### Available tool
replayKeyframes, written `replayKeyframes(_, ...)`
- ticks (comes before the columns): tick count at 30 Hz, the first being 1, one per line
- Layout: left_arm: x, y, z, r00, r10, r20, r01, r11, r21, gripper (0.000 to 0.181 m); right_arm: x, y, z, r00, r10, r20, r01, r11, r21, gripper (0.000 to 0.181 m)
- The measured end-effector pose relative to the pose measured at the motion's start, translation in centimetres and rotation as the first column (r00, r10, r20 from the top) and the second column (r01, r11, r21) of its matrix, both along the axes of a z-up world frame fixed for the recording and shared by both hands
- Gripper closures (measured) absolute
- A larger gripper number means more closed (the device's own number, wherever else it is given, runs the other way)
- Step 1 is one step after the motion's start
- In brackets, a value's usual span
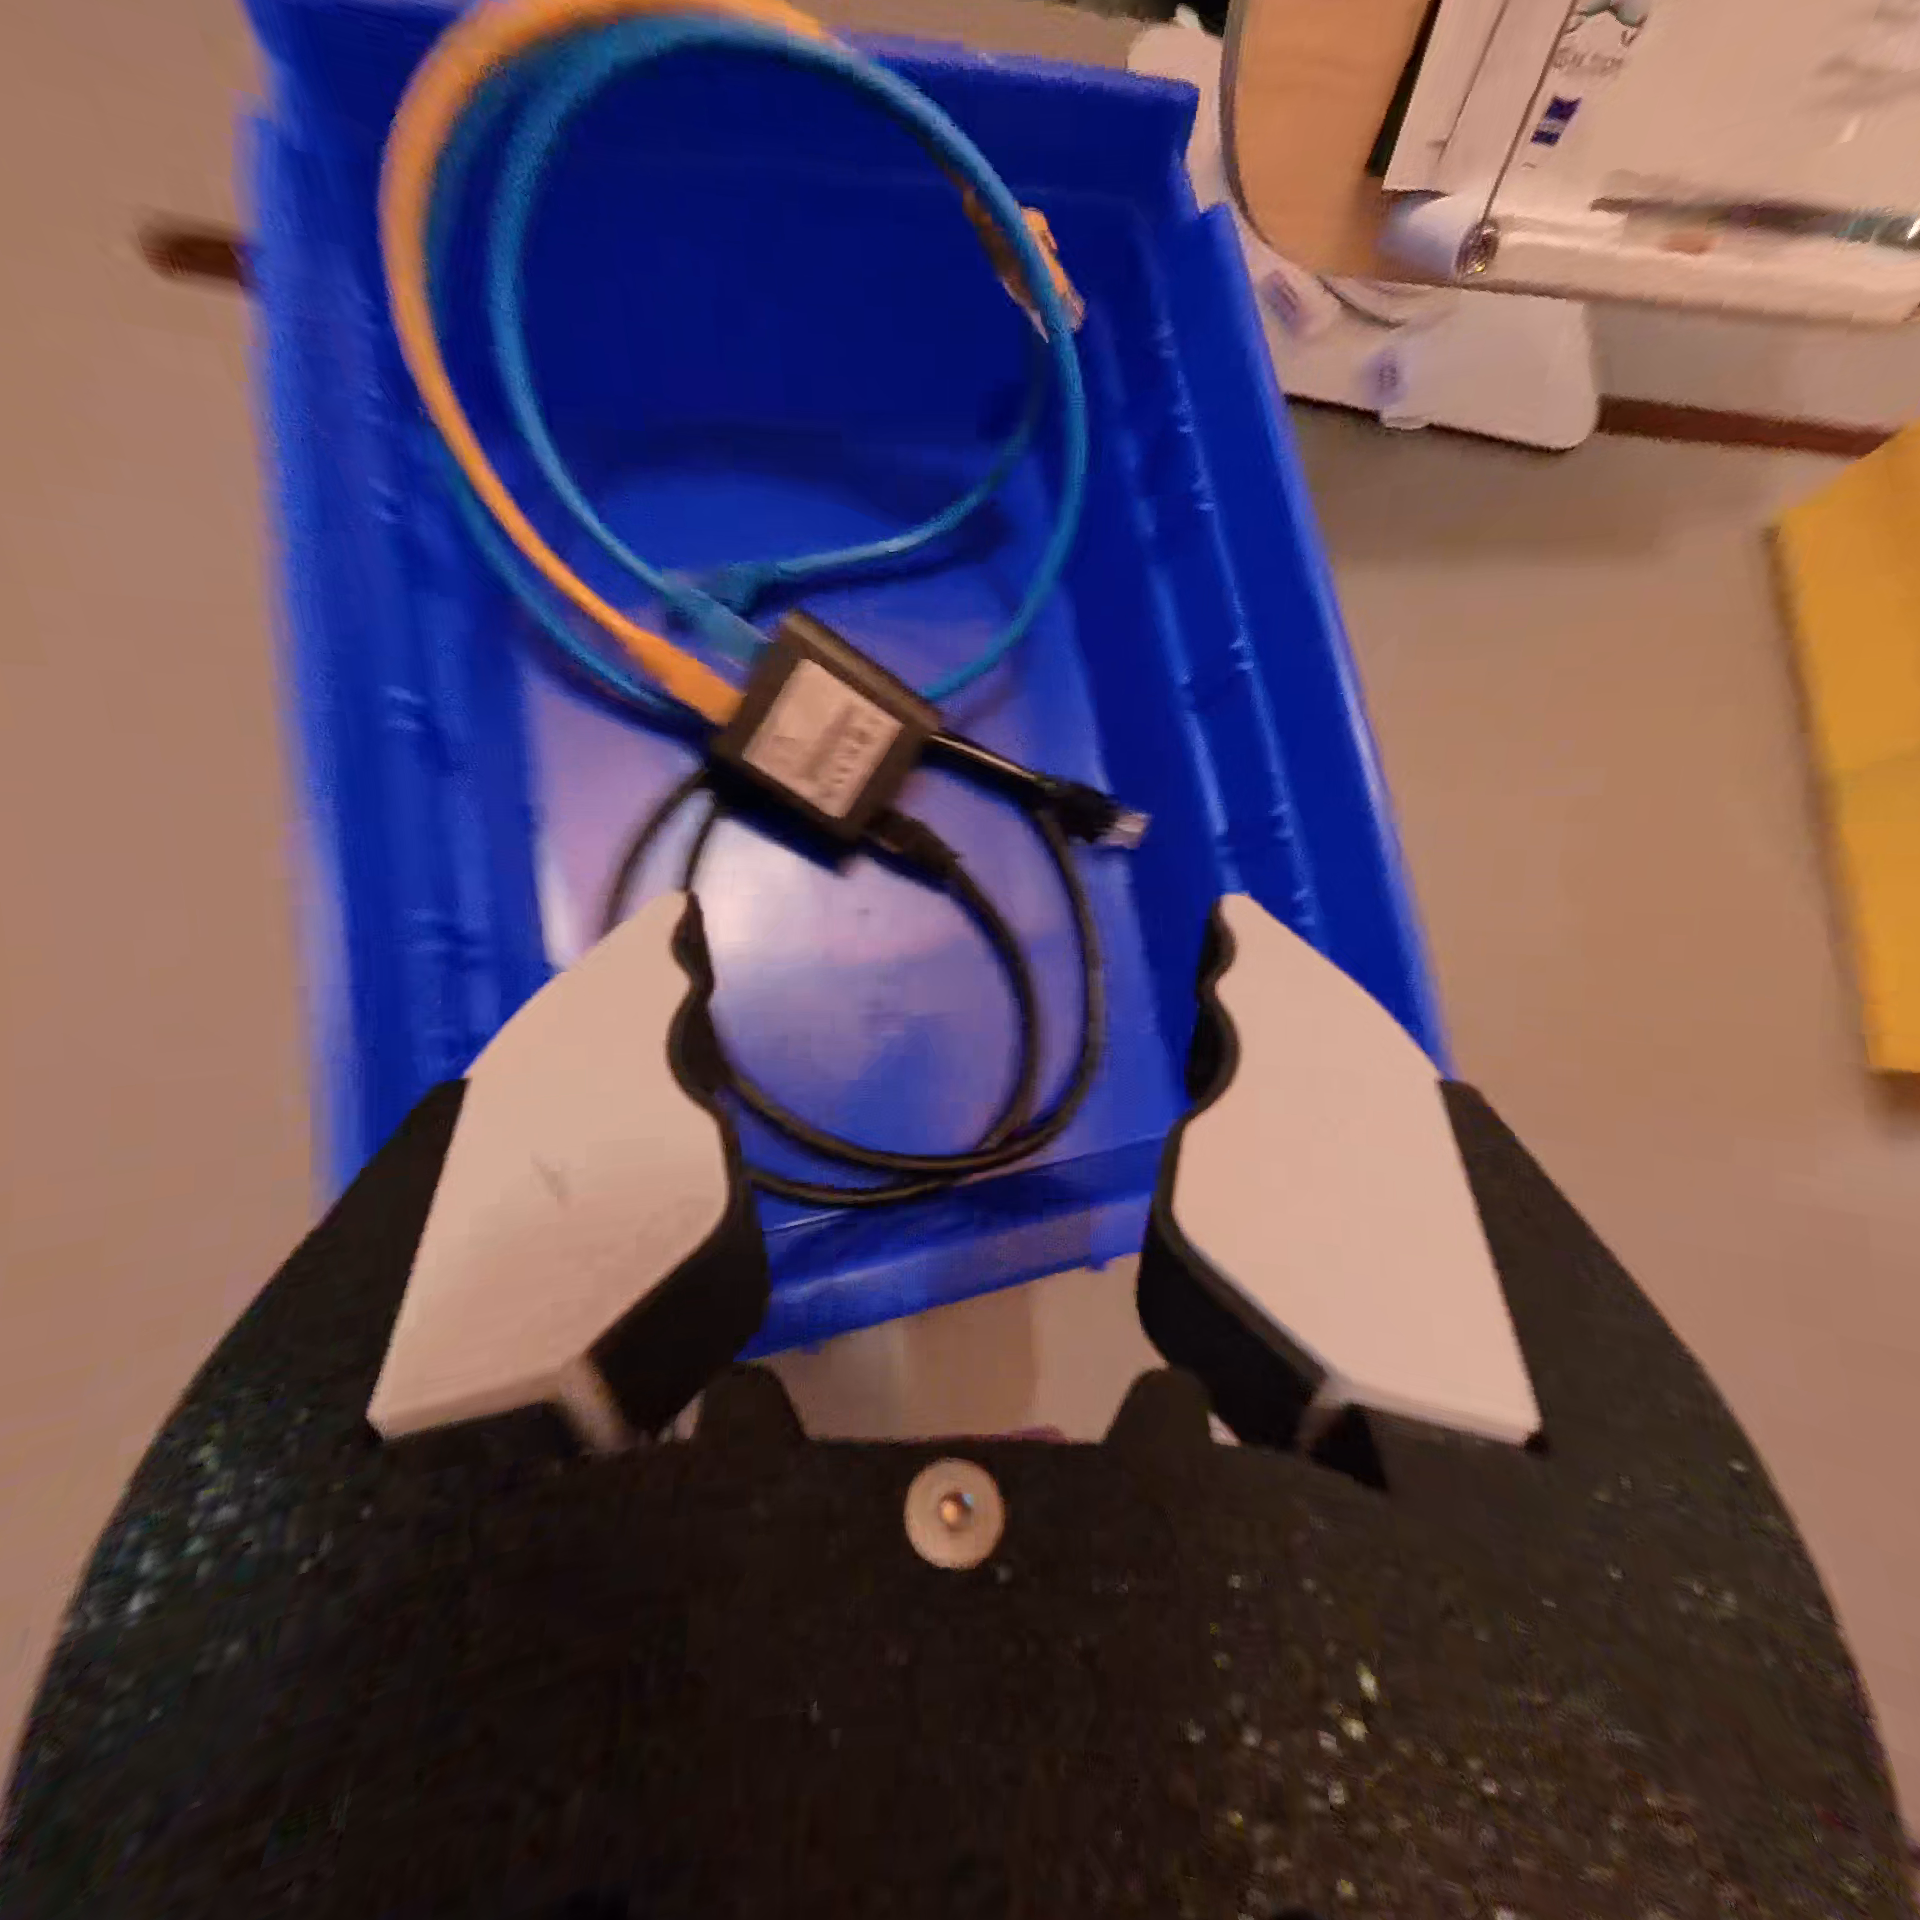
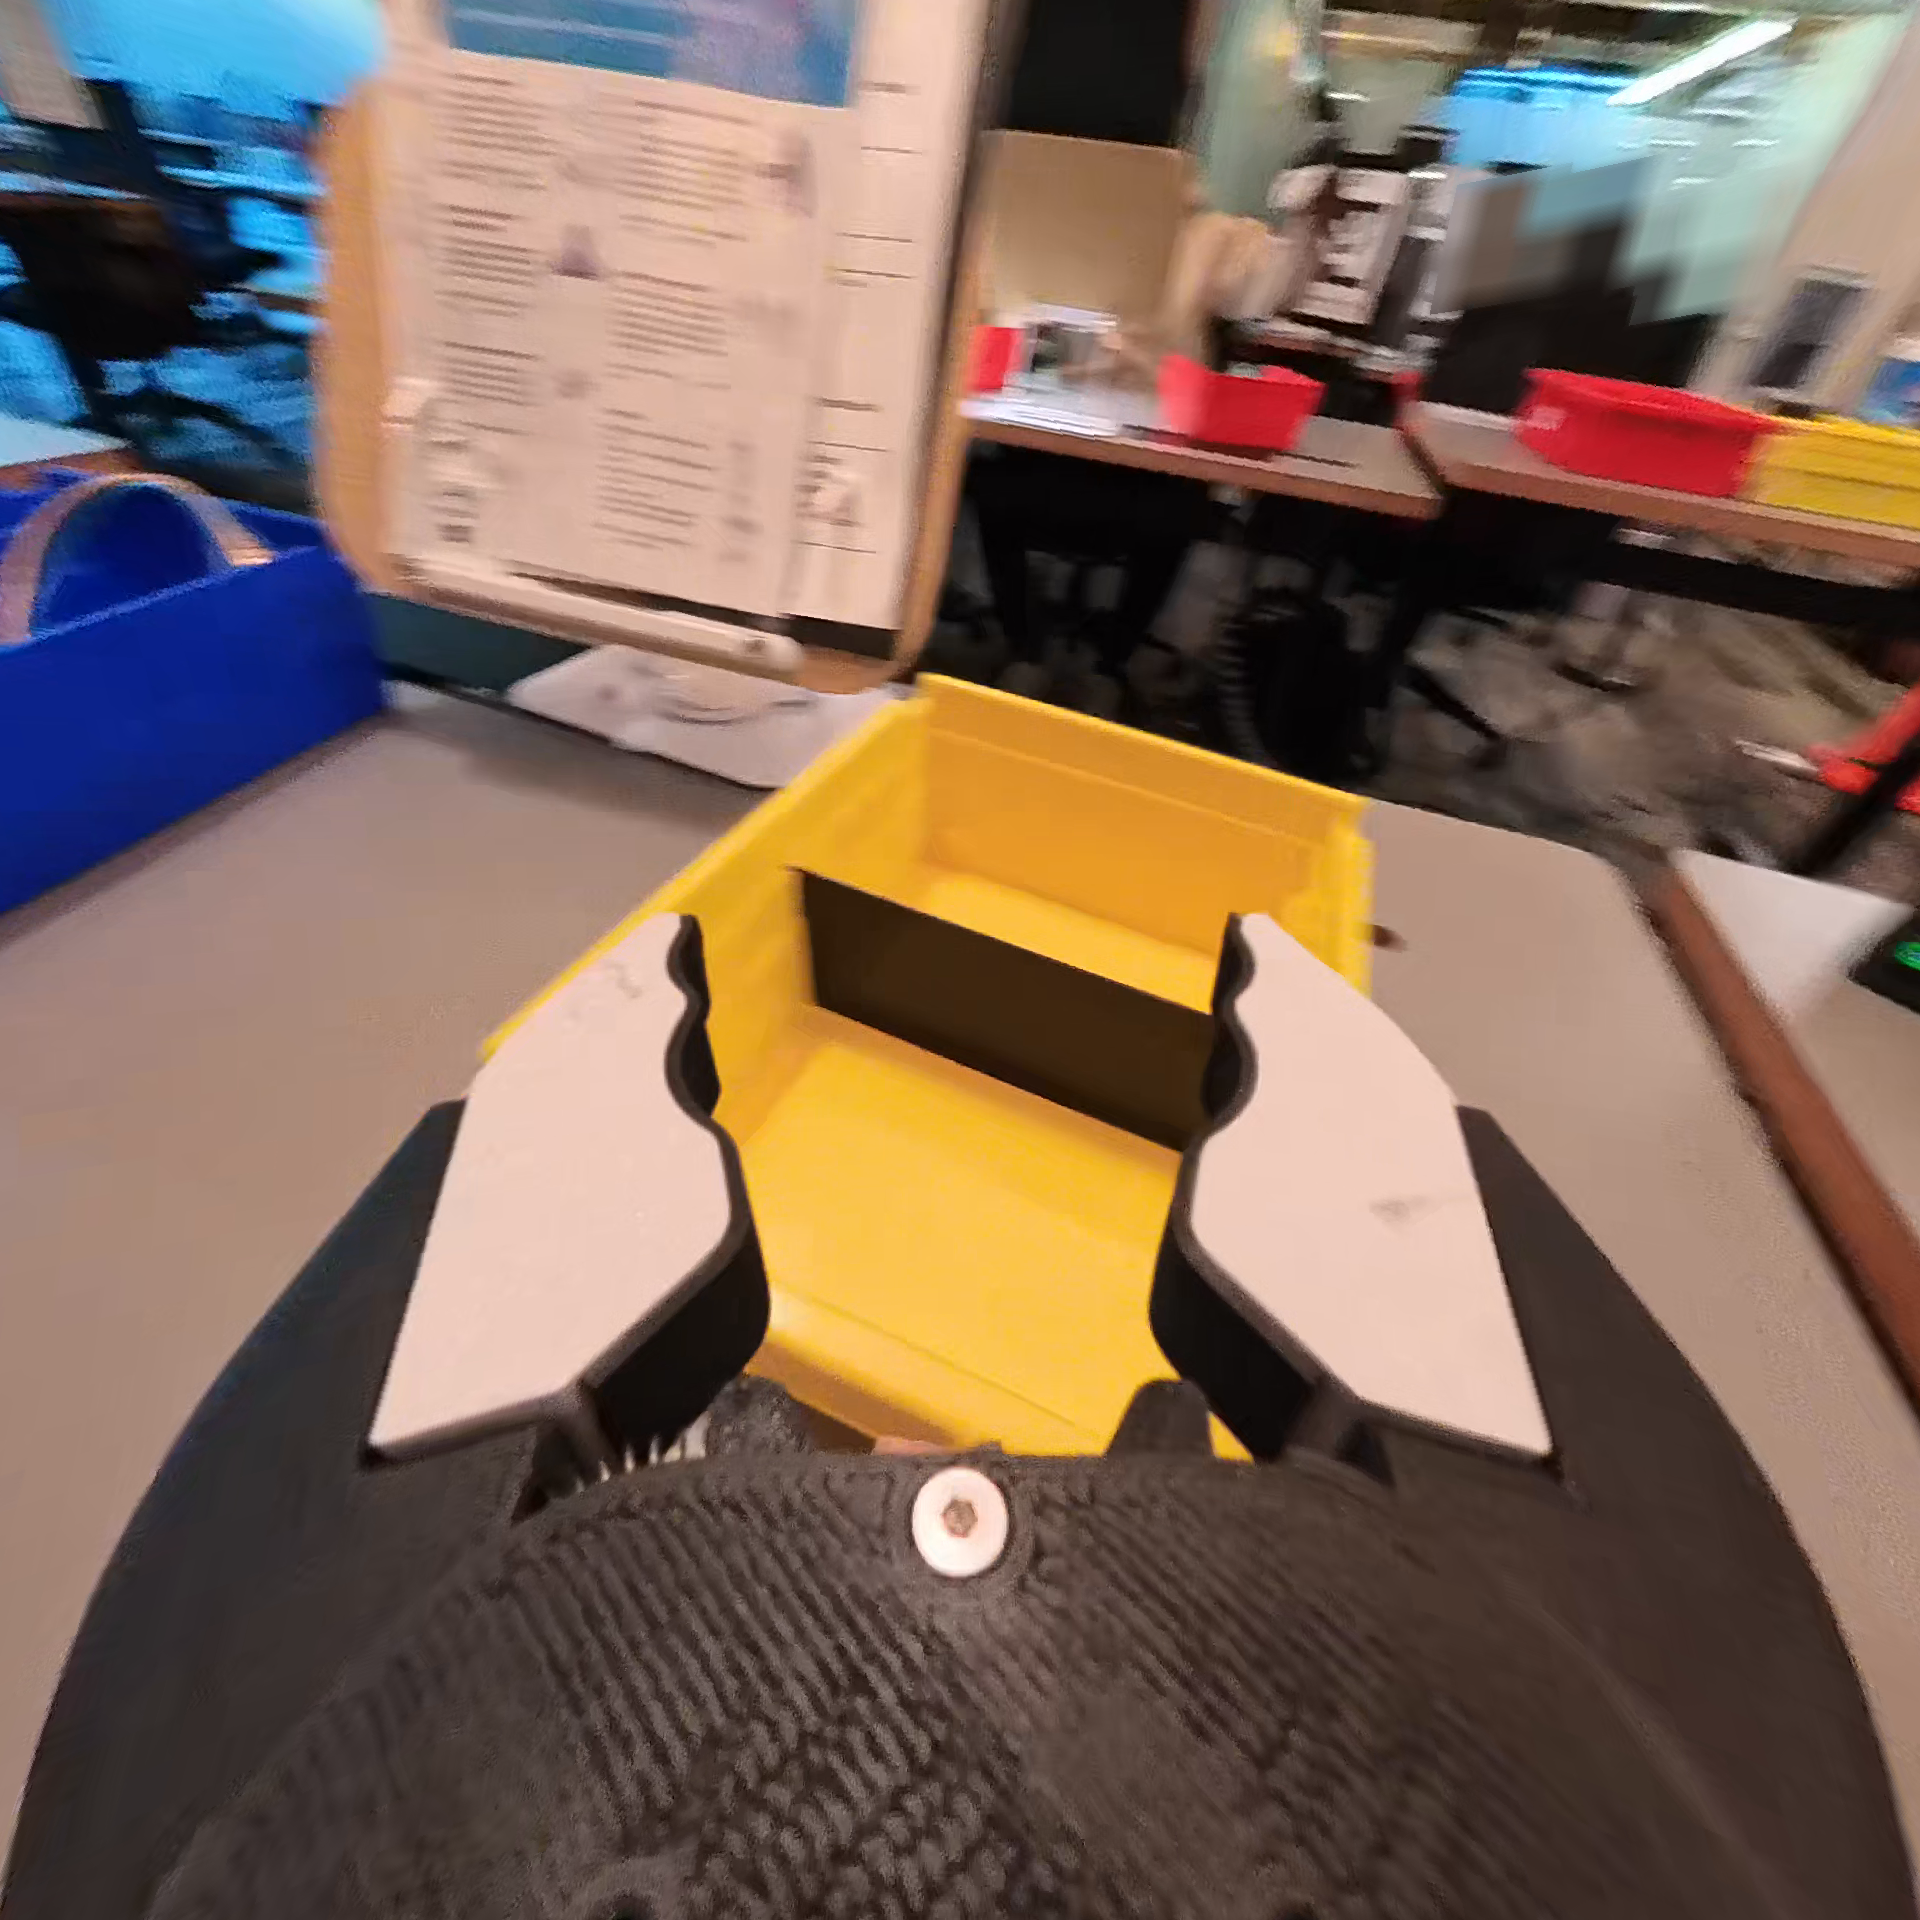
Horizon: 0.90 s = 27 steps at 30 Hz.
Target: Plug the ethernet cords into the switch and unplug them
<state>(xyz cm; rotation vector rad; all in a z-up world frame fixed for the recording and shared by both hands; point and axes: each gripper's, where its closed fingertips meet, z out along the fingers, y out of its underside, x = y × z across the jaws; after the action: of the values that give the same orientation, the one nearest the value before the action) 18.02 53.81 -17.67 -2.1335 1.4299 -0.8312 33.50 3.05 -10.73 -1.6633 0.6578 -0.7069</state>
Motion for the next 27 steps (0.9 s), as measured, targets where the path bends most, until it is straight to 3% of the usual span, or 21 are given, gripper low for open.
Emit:
replayKeyframes(3,2.3,-0.9,-2.4,0.99,0.123,-0.063,-0.132,0.975,-0.178,0.079,-2.6,4.4,-1.4,0.985,0.173,-0.023,-0.174,0.984,-0.024,0.088)
replayKeyframes(7,4.4,0.2,-5.1,0.924,0.361,-0.127,-0.382,0.85,-0.363,0.085,-4.0,6.0,-2.1,0.97,0.238,-0.043,-0.239,0.971,-0.025,0.093)
replayKeyframes(14,5.7,1.5,-8.7,0.808,0.519,-0.279,-0.589,0.727,-0.353,0.091,-4.3,5.7,-1.9,0.957,0.286,-0.048,-0.284,0.958,0.032,0.098)
replayKeyframes(18,6.1,2.6,-9.8,0.73,0.614,-0.302,-0.684,0.641,-0.349,0.123,-4.0,5.2,-2.1,0.951,0.3,-0.068,-0.294,0.952,0.087,0.1)
replayKeyframes(22,6.4,3.1,-10.0,0.705,0.629,-0.328,-0.709,0.636,-0.304,0.122,-3.6,4.6,-2.3,0.948,0.306,-0.087,-0.295,0.948,0.117,0.101)
replayKeyframes(27,6.3,2.9,-10.3,0.723,0.598,-0.346,-0.679,0.707,-0.199,0.119,-3.5,4.6,-2.5,0.943,0.318,-0.096,-0.305,0.943,0.13,0.104)
